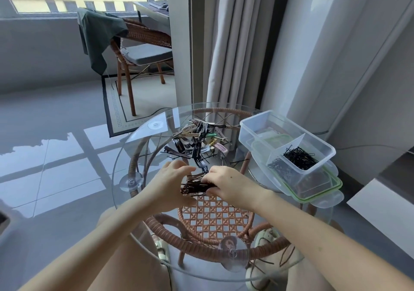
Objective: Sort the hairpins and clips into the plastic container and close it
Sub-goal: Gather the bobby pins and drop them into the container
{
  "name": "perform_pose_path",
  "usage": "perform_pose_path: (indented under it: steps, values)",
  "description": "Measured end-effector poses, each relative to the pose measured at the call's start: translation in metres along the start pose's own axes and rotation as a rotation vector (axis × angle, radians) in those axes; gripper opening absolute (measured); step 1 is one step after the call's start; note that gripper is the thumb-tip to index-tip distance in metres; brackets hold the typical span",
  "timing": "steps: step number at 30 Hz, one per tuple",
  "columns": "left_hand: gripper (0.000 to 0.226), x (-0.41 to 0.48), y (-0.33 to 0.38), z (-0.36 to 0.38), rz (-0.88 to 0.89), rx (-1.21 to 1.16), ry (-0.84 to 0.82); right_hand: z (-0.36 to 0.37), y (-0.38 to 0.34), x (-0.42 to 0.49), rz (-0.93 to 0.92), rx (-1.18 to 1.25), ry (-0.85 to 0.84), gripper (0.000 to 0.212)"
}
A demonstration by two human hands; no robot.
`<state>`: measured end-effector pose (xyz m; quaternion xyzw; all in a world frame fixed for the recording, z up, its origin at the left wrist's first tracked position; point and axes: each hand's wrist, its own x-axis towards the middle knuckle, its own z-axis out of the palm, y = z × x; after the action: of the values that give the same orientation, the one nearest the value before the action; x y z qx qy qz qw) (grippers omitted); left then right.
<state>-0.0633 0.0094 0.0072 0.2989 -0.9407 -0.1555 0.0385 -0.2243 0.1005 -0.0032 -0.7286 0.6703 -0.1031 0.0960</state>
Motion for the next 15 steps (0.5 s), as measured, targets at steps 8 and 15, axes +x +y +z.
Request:
perform_pose_path:
  steps: [8,15]
  values:
    - [0.087,-0.017,-0.011,-0.002,-0.298,0.053,0.043,0.013,0.005,-0.009,-0.191,-0.261,0.170,0.009]
    - [0.073,-0.010,-0.002,0.001,-0.267,-0.020,0.025,-0.017,-0.001,-0.024,0.119,0.302,0.308,0.015]
